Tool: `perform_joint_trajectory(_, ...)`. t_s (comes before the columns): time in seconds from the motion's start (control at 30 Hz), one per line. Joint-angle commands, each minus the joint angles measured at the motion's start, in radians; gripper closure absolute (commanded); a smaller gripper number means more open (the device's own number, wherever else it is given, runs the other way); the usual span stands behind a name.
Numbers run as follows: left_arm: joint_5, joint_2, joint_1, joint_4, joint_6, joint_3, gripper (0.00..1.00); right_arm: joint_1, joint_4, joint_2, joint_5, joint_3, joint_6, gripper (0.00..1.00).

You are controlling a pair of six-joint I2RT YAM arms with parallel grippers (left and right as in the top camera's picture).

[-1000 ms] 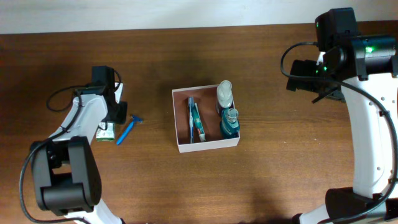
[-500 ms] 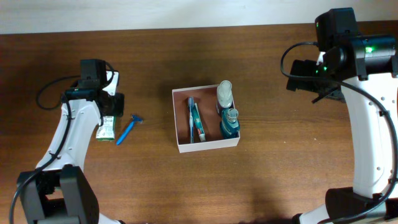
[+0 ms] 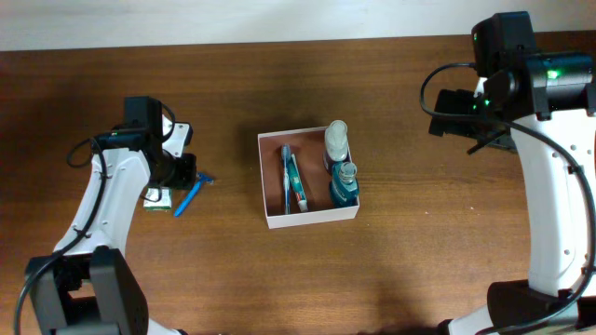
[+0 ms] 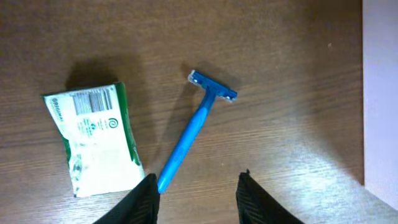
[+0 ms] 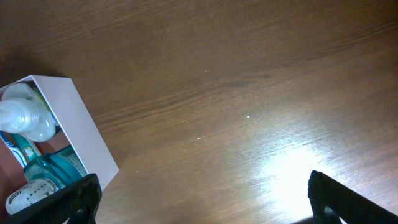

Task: Pack container
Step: 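Lower the left gripper and close it on the razor handle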

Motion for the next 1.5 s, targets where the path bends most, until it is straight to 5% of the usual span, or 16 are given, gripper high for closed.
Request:
perform_joint_trajectory(0.0,0.029,-0.016,0.007,0.003,0.017,-0.009,0.60,-0.003,0.001,-0.001,0.016,0.007,0.000,0.02)
perform_joint_trajectory(0.53,0.021,-0.014,0.007,0.162,0.077,-0.121,0.78,-0.003,0.001,-0.001,0.016,0.007,0.000,0.02)
perform_joint_trajectory(1.47,-0.009,-0.014,0.007,0.359,0.077,-0.267,0.78,-0.003,0.001,-0.001,0.016,0.007,0.000,0.01)
